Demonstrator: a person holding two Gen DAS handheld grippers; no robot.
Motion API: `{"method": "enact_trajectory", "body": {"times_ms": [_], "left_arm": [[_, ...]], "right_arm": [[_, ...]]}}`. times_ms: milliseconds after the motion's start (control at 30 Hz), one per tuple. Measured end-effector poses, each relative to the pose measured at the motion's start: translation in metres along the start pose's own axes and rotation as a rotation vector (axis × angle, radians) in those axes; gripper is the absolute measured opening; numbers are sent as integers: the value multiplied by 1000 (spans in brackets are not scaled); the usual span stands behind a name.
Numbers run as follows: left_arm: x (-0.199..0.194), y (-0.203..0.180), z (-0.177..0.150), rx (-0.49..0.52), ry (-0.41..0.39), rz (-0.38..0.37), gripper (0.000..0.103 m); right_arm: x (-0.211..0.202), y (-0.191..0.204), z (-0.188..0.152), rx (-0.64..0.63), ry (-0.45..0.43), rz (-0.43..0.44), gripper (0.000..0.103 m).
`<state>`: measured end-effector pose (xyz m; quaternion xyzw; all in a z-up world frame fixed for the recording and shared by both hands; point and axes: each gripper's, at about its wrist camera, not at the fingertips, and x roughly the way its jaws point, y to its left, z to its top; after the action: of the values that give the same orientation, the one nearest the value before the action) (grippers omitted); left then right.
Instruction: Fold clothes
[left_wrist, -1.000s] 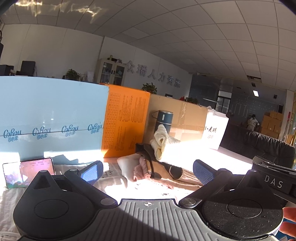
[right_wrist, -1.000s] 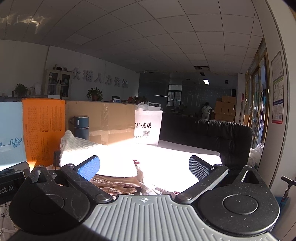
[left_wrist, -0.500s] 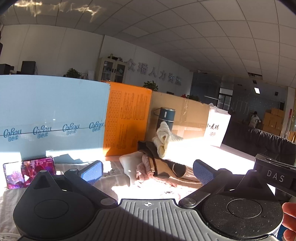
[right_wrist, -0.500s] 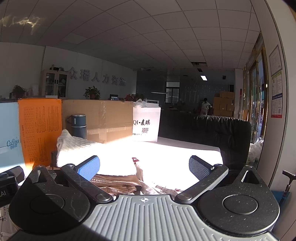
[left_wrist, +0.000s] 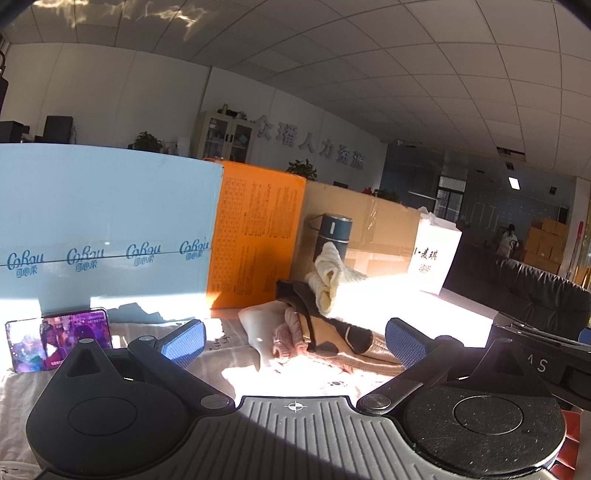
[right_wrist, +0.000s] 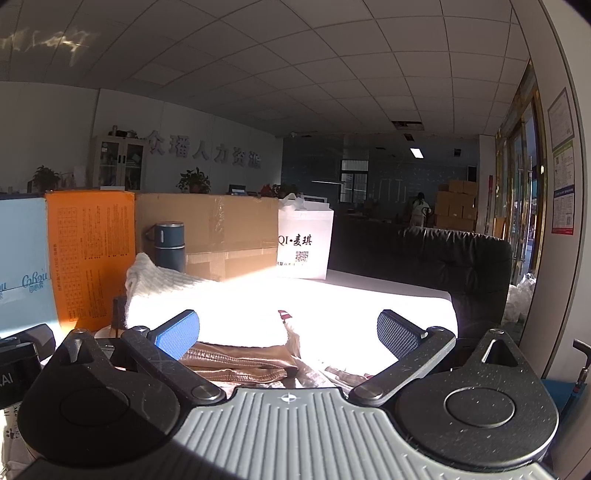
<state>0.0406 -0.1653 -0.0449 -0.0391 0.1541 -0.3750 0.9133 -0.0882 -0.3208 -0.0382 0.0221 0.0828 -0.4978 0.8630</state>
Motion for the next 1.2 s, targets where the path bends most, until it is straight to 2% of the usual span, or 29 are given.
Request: {"method": "enact_trajectory", "body": {"times_ms": [1200], "left_arm": [[2,-4,-2,5,6,-11,103]], "right_arm": [[-4,-3,-1,-10,-2,9,103]]}}
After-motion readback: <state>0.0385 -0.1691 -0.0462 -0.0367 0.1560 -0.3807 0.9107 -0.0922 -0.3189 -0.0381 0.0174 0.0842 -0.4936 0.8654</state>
